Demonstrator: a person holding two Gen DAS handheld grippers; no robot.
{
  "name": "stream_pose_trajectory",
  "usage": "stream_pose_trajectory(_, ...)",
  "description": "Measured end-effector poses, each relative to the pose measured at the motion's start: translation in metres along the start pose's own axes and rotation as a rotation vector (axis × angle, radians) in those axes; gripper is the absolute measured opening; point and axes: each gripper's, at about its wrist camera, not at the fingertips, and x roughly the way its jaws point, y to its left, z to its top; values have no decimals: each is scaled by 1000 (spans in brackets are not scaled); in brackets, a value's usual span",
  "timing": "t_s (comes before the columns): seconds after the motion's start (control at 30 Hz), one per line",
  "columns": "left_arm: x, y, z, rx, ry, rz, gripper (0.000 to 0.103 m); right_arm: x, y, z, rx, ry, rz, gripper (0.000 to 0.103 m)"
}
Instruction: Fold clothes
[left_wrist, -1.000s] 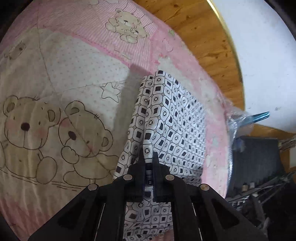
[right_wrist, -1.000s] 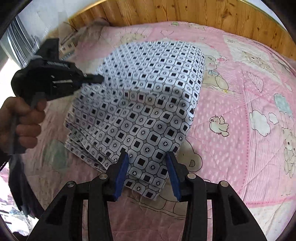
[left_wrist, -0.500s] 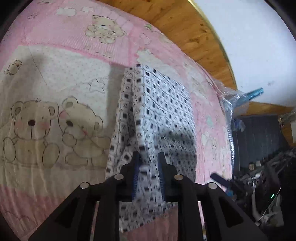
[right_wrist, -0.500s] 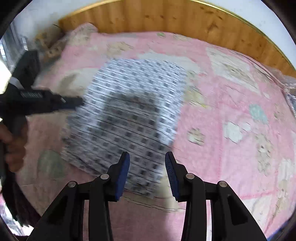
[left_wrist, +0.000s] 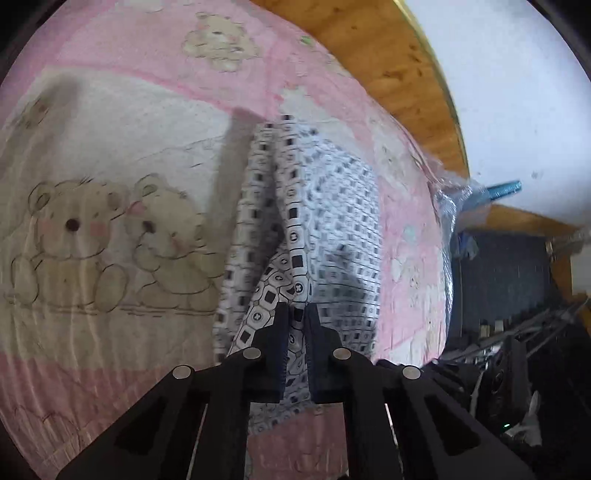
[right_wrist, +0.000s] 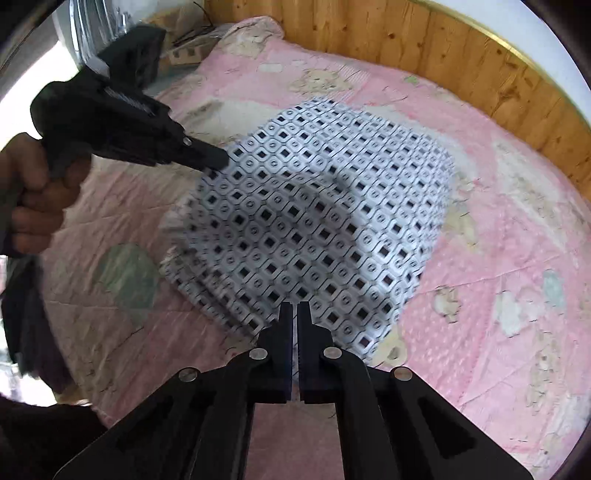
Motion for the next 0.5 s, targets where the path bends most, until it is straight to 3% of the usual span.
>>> stream_pose_trajectory(0.07, 5, 16, -6, -49, -11, -12, 9, 11, 4, -3, -55, 40, -14, 2)
stream_pose_trajectory(0.1, 3, 21, -9, -66, -38, -36, 13, 5, 12, -4, -60, 43, -14, 2)
stream_pose_trajectory(0.13, -3, 21, -14, -68, -73, -45, 23, -5, 20, -5, -45, 30, -7, 3)
stream_pose_trajectory(0.2, -14, 15, -21, -37, -123, -10, 38, -26, 35, -6, -15, 5, 8, 14)
stream_pose_trajectory(0.23, -16, 11, -25, -3, -129, 9, 41, -37, 42, -4, 4, -11, 16, 26)
stream_pose_trajectory(0.27, -17, 6, -29, 35, -130, 27, 43, -48, 47, 1, 30, -31, 25, 36)
stream_pose_trajectory(0.4, -4, -6, -38, 152, -81, 107, 44, -66, 51, 51, 96, -63, 59, 50)
stream_pose_trajectory(0.47, 4, -13, -42, 200, -61, 154, 44, -57, 46, 80, 85, -58, 13, 55)
stream_pose_trajectory(0.5, 5, -19, -44, 223, -61, 158, 34, -48, 42, 92, 71, -46, -21, 56)
